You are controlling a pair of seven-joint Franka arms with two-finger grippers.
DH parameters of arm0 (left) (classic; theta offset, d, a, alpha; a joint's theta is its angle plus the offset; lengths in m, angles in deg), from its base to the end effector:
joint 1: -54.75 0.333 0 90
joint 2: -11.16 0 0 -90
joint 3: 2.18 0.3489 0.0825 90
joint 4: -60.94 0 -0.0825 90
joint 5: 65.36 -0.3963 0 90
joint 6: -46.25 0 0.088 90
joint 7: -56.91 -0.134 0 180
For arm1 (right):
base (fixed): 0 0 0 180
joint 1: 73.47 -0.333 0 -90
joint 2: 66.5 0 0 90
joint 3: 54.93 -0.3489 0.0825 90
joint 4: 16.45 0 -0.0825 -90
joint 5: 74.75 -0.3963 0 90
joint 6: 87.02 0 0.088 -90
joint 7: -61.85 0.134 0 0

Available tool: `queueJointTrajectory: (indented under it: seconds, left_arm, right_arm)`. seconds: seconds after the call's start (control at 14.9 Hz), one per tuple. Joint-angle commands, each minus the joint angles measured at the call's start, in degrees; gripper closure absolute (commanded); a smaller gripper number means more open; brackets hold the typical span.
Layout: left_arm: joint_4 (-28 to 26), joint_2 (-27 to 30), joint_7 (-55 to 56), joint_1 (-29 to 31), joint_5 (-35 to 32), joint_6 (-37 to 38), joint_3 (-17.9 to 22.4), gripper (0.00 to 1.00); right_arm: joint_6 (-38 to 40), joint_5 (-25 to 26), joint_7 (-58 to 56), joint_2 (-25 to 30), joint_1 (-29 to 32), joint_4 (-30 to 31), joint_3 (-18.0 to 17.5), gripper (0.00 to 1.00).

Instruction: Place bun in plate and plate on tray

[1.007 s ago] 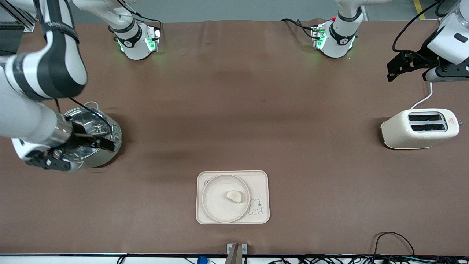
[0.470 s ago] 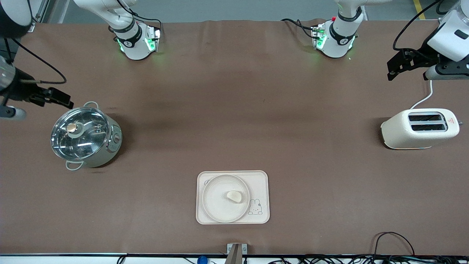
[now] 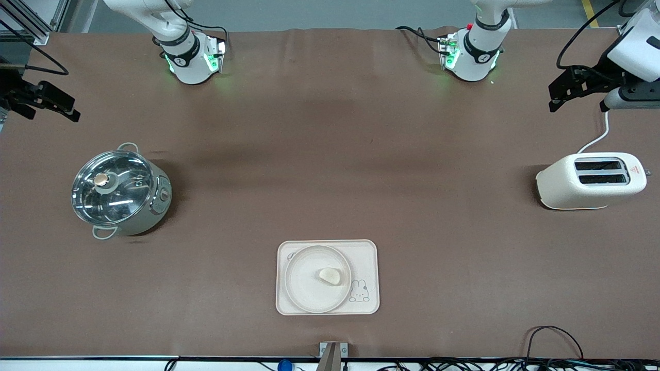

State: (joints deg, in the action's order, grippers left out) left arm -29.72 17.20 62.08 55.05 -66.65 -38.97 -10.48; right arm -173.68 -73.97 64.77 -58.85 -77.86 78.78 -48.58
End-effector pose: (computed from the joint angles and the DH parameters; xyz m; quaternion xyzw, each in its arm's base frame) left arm 0.5166 -0.0742 0.6743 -0.9995 0.0233 -0.0068 0.0181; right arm 0.5134 -0.0237 0.6531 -0.9991 0.0424 0.0084 0.0005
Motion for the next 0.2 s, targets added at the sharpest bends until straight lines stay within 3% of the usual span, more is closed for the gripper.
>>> queueJointTrajectory:
  seconds: [0.0,0.13]
  left_arm:
    - [1.09,-0.16,-1.39,0.4,0.94,0.94,-0.14,0.0]
    - [1.09,-0.07,-1.57,0.4,0.94,1.02,-0.14,0.0]
  right_arm:
    - [0.35,1.6,-0.64,0.08,0.87,-0.13,-0.81,0.0]
    - [0.35,1.51,-0.64,-0.09,0.87,-0.13,-0.72,0.0]
